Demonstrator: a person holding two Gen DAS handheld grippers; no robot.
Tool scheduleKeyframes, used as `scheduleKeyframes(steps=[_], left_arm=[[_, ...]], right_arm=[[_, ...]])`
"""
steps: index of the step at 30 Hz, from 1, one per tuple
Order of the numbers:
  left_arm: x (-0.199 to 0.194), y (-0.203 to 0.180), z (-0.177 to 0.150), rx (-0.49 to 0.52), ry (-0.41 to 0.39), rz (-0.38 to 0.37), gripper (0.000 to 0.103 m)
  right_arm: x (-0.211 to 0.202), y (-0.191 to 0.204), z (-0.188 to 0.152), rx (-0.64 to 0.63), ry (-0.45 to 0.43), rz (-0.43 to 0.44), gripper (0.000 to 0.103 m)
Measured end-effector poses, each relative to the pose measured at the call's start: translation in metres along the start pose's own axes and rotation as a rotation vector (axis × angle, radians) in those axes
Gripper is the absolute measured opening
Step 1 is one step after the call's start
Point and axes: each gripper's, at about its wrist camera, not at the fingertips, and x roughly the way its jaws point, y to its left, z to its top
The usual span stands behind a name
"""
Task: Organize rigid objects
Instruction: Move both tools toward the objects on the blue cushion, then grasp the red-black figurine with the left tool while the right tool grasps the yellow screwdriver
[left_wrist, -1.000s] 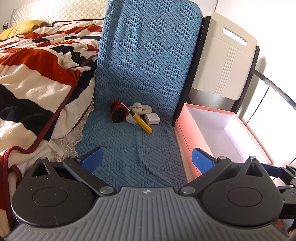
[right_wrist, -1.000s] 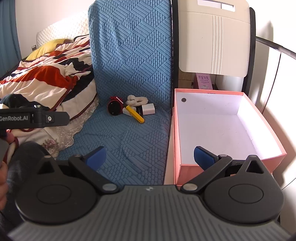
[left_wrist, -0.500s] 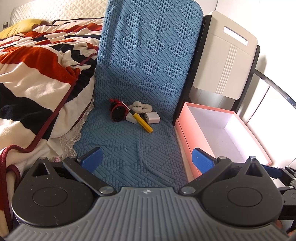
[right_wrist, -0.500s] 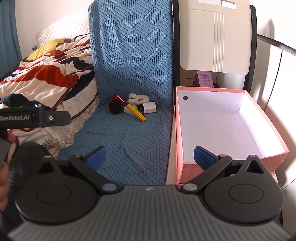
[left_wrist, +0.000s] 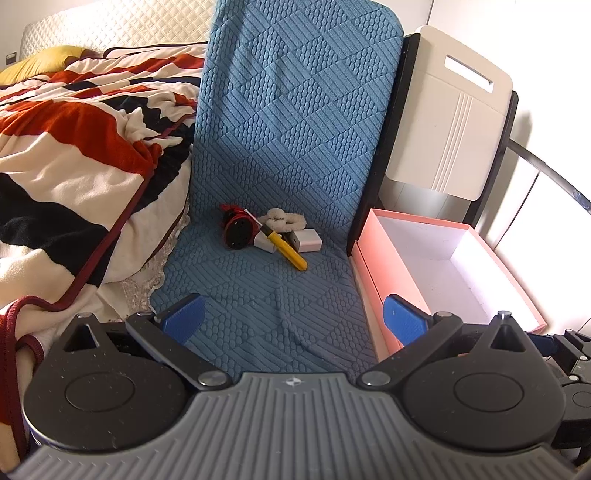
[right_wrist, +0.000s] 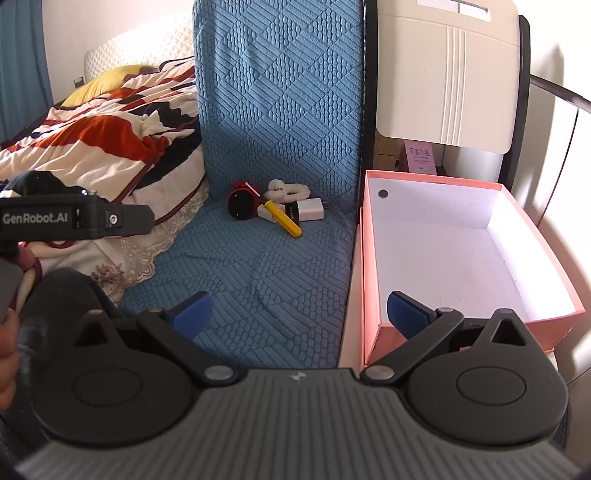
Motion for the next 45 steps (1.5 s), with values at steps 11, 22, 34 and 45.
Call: scheduleKeyframes(steps=[11, 22, 34, 45], left_arm=[[0.010, 0.015, -0.001, -0.016, 0.018, 0.010, 0.103], [0.052, 0.027, -0.002, -0.025, 0.022, 0.011, 0.103], [0.129, 0.039, 0.020, -0.001, 0.023, 0.031, 0.103], [0.189, 0.056, 0.042, -0.046, 0.038, 0.015, 0.103]], right_arm=[[0.013, 0.009, -0.002, 0.025, 0.025, 0.020, 0.103], [0.037, 0.009, -0.001, 0.011, 0.035, 0.029, 0.103], [0.089, 0.007, 0.013, -0.052, -0.002, 0.042, 0.103], [0.153, 0.006, 0.031, -0.039, -0.007, 0.092, 0.101]])
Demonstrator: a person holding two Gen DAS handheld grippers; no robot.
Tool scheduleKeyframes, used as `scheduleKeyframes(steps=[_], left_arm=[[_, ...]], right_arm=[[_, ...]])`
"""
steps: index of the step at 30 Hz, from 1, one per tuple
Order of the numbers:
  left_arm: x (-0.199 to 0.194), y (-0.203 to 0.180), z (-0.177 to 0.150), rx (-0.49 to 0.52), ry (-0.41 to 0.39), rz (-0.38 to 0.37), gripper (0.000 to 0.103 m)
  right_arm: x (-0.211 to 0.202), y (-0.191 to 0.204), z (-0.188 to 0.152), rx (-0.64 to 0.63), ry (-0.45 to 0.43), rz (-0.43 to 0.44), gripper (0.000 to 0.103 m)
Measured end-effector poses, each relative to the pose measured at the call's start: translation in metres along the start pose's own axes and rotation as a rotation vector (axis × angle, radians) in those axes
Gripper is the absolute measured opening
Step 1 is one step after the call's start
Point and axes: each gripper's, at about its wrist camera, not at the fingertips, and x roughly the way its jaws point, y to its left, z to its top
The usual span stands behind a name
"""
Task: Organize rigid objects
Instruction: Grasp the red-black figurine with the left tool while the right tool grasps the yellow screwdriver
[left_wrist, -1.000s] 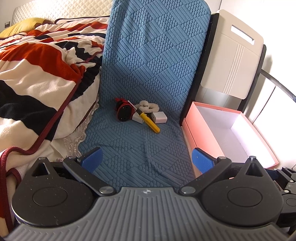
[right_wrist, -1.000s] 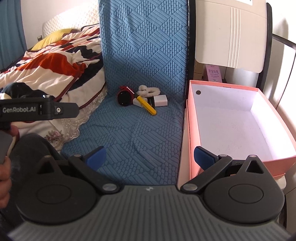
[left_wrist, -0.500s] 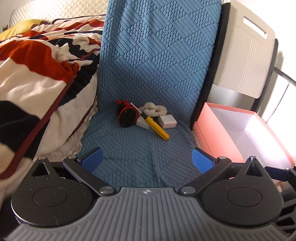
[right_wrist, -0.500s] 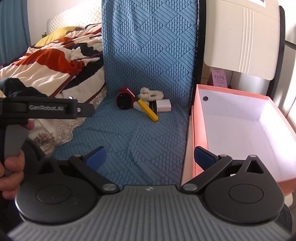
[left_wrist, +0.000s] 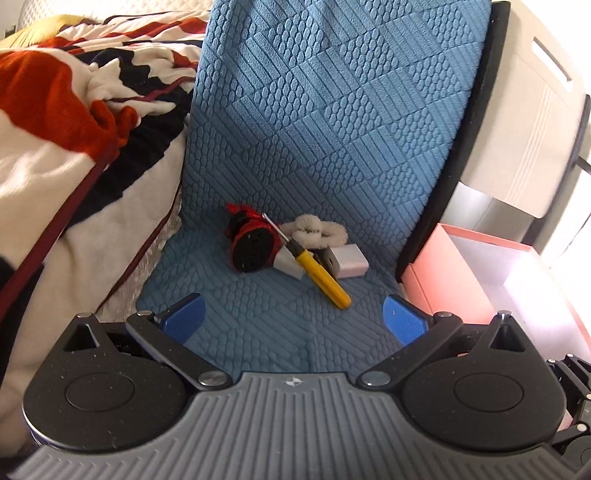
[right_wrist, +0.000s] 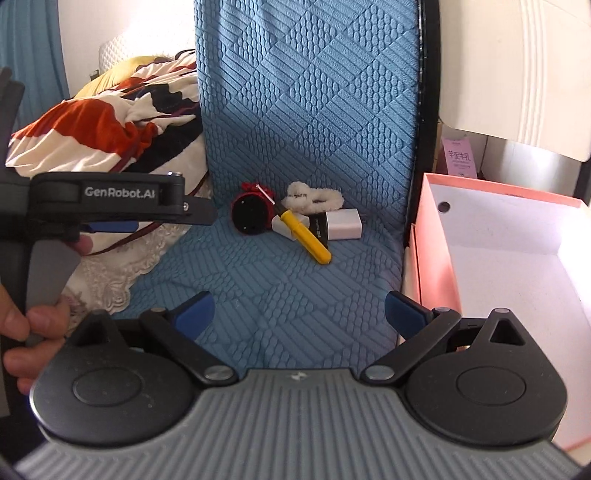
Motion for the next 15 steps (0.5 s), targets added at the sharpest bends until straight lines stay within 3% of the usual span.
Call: scheduleKeyframes(steps=[4, 8, 15], left_arm=[[0.022, 0.003, 0.007, -0.003, 0.022, 0.001, 0.103], [0.048, 0.010, 0.014, 0.006, 0.069, -0.001, 0.103], [0.084, 0.031, 0.028, -0.030, 0.106, 0.015, 0.103]], right_arm=[[0.021, -0.002, 0.006, -0.005, 0.005, 0.011, 0.098], [0.042, -0.004, 0.011, -0.024, 0.030, 0.026, 0.083], [0.079, -0.006, 0.024, -0.040, 0.061, 0.061, 0.077]])
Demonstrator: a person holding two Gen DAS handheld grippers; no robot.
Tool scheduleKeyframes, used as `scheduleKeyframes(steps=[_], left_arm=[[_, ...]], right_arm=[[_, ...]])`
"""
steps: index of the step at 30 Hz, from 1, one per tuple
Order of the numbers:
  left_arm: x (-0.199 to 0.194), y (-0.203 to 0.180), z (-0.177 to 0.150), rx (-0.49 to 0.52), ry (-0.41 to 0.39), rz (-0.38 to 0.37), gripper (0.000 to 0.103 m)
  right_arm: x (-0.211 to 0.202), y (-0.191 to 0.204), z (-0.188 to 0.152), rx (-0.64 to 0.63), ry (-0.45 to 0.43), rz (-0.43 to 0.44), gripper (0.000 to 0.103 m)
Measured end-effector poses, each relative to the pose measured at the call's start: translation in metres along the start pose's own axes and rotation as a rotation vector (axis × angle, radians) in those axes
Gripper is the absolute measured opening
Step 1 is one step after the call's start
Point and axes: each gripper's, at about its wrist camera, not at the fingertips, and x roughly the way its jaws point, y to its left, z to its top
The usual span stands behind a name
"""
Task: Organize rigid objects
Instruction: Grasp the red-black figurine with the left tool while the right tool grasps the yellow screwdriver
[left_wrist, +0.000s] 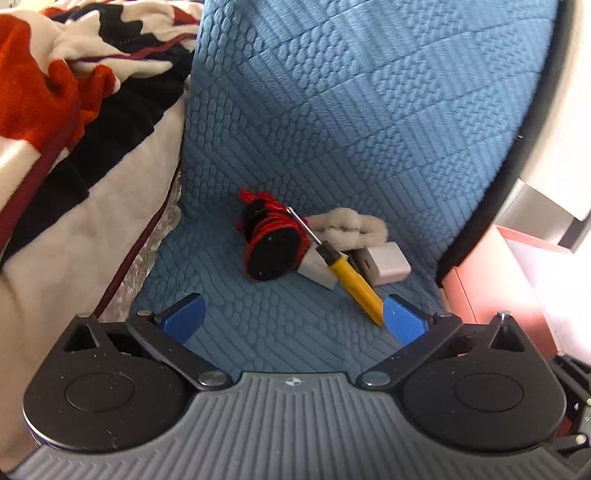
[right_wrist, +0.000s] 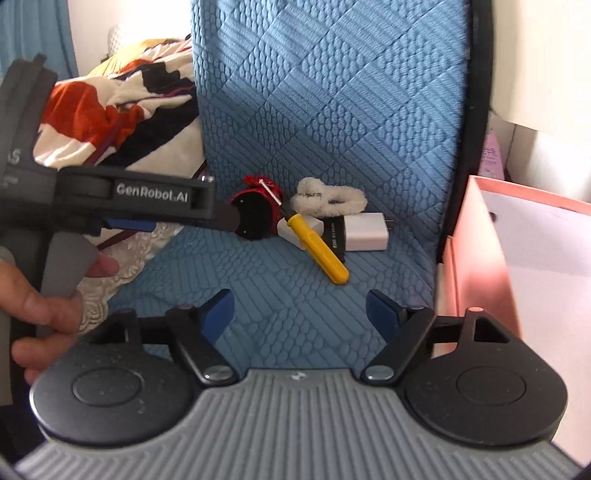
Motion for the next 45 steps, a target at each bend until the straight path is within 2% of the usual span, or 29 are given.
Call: scheduleKeyframes(steps=[2, 7, 9, 11, 14, 22, 26, 29, 33, 41, 45], left_arm=[[0.008, 0.006, 0.006, -0.022, -0.008, 0.015, 0.103], [0.027, 0.021, 0.022, -0.082, 0.000, 0.027, 0.102], [0.033, 0.028, 0.027, -0.112, 0.008, 0.012, 0.102], [0.039, 0.037, 0.033, -0.149, 0.015, -0.003, 0.101], [0.048, 0.049, 0.040, -0.198, 0.018, -0.027, 0.097], [0.080, 0.069, 0.057, -0.320, 0.052, -0.093, 0.087], [0.096, 0.072, 0.066, -0.309, 0.051, -0.053, 0.082], [0.104, 0.077, 0.069, -0.328, 0.054, -0.078, 0.082], [0.118, 0.080, 0.073, -0.346, 0.068, -0.096, 0.082], [0.129, 0.093, 0.075, -0.397, 0.053, -0.110, 0.082], [0.126, 0.092, 0.078, -0.370, 0.038, -0.120, 0.082]], right_arm=[[0.013, 0.000, 0.005, -0.014, 0.022, 0.021, 0.068], [0.039, 0.004, 0.011, -0.074, 0.046, 0.019, 0.065], [0.047, 0.006, 0.013, -0.105, 0.039, -0.005, 0.057], [0.057, 0.008, 0.015, -0.155, 0.033, -0.038, 0.044], [0.070, 0.007, 0.017, -0.189, 0.035, -0.057, 0.034], [0.097, 0.008, 0.024, -0.286, 0.031, -0.087, 0.033], [0.115, 0.008, 0.027, -0.343, 0.037, -0.101, 0.032], [0.126, 0.008, 0.025, -0.399, 0.051, -0.113, 0.022], [0.136, 0.001, 0.023, -0.382, 0.078, -0.093, 0.024], [0.126, 0.007, 0.022, -0.362, 0.113, -0.049, 0.020], [0.111, 0.009, 0.016, -0.362, 0.128, -0.018, 0.019]])
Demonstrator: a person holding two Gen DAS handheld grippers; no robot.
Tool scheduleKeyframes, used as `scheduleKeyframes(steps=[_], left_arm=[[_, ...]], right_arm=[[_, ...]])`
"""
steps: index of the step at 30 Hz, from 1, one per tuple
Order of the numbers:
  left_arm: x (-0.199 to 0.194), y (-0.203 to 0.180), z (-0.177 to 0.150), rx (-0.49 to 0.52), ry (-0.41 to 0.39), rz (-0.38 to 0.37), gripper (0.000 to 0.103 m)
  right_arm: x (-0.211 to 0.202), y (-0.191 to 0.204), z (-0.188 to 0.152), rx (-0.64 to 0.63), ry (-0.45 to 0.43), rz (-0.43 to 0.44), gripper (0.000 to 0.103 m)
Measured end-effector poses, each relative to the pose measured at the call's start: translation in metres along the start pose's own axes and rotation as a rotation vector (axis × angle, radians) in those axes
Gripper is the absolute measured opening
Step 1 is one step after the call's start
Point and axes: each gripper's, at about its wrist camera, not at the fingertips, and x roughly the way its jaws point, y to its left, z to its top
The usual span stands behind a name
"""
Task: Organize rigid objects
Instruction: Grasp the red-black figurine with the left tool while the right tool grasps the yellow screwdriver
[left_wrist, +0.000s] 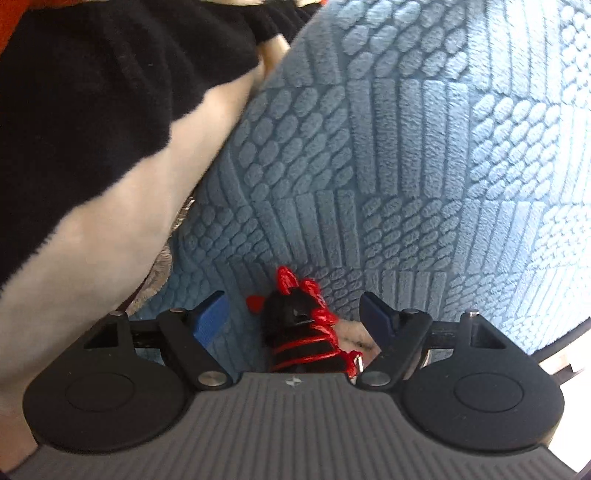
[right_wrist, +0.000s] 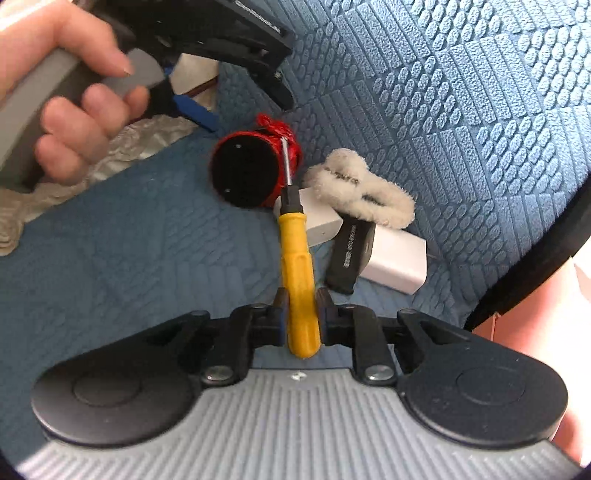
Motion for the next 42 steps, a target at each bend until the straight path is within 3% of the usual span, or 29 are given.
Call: scheduleKeyframes(steps=[3, 7, 9, 17, 20, 24, 28, 38, 42], left_arm=[[-0.001, -0.002, 0.000, 0.016, -0.017, 0.005, 0.082], [-0.006, -0.007, 0.002, 0.026, -0.013, -0.010, 0.081], [-0.009, -0.010, 0.003, 0.028, -0.001, -0.016, 0.076], [0.011, -0.006, 0.001, -0.005, 0.050, -0.020, 0.069], [0.018, -0.002, 0.001, -0.037, 0.065, -0.021, 0.067], [0.024, 0.001, 0.001, -0.055, 0.078, -0.023, 0.067], [0.039, 0.008, 0.000, -0.062, 0.092, -0.016, 0.067], [0.064, 0.013, 0.000, -0.060, 0.114, -0.009, 0.064], [0.063, 0.011, -0.001, -0.045, 0.112, -0.001, 0.064]], right_arm=[[-0.008, 0.002, -0.006, 0.030, 0.007, 0.037, 0.019], [-0.019, 0.009, -0.016, 0.062, 0.041, 0.018, 0.017], [-0.025, 0.010, -0.021, 0.089, 0.052, 0.031, 0.005], [-0.032, 0.009, -0.026, 0.108, 0.052, 0.029, 0.009], [-0.030, 0.010, -0.023, 0.099, 0.033, -0.026, 0.012], [-0.022, 0.010, -0.020, 0.071, 0.023, -0.016, 0.011], [-0.015, 0.009, -0.020, 0.063, 0.028, -0.063, 0.012], [-0.010, 0.004, -0.017, 0.068, 0.033, -0.054, 0.014], [-0.011, 0.000, -0.015, 0.062, 0.027, -0.104, 0.028]])
